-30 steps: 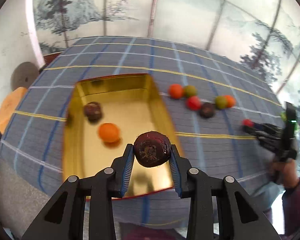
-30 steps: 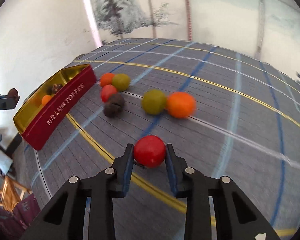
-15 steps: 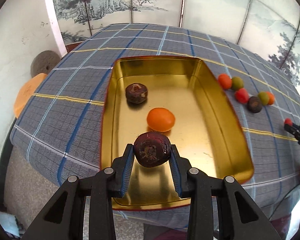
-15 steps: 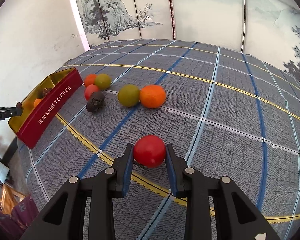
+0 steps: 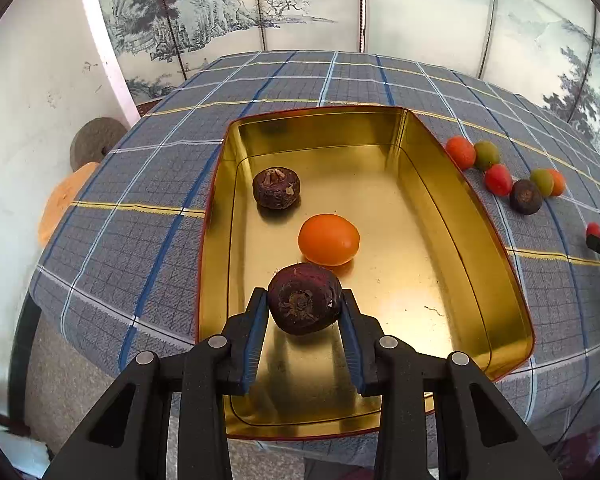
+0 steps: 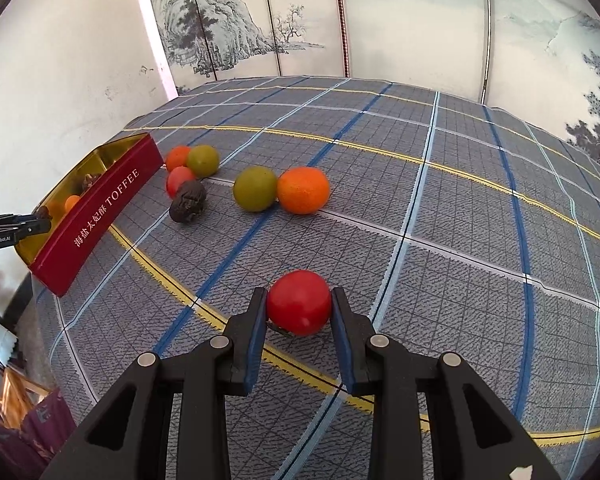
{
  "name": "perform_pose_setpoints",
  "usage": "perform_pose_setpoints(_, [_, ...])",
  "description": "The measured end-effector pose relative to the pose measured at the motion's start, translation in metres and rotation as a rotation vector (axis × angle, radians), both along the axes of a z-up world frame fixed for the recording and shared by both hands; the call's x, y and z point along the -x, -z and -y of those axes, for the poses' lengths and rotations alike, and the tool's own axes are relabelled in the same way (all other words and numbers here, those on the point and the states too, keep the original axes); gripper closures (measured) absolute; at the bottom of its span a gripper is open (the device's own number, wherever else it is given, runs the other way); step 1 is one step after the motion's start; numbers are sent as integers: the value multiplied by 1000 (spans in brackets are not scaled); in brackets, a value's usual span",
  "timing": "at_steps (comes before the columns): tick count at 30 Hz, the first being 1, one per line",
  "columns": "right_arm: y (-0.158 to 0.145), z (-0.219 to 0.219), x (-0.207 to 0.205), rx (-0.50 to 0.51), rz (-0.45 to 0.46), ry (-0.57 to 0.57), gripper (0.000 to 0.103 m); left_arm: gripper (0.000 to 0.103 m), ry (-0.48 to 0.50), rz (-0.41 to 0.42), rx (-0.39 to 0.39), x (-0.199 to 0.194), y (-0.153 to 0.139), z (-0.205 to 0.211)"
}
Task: Organize fruits
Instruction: 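Carry the dark brown fruit into the tray with the left gripper while the right gripper grasps a red tomato, then carry the red tomato into the gold tray with the right gripper and release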
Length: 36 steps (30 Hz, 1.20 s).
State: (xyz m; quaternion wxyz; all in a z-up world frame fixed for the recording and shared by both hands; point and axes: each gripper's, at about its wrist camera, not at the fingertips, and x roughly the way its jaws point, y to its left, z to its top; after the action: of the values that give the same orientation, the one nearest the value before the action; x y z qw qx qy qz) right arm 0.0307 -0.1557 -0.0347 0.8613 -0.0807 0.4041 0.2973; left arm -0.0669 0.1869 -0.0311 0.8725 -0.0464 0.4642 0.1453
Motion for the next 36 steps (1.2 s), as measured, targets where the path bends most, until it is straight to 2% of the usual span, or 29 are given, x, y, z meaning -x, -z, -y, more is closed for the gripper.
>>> perform_pose_setpoints(6, [1,-1,0,4,0,-1,75,63,12,-11,-14,-1,2,4])
perform_pose_setpoints(8, [1,-1,0,6,-1,0,75,54,15,-1,-20,0,0,6])
perform_pose_setpoints(10, [2,-1,0,7,0,-1,75,38,11,21,-39,2,-4,7])
perform_pose_setpoints(11, [2,0,0,7,0,-1,75,36,10,31,-48,3,-6,8])
perform_pose_setpoints(19, [2,0,0,5,-1,0,75,34,-19,60,-92,7,-16,9])
perform_pose_setpoints(23, [1,-1,0,3,-3,-1,75,33,-44,61,-143,9,-19,12])
perform_pose_setpoints(28, [2,-5,5,-1,-9,-13,75,26,-59,70,-196,12,-23,17])
perform_pose_setpoints(36, [-24,-31,15,-52,7,-72,75,20,-74,82,-227,18,-27,19])
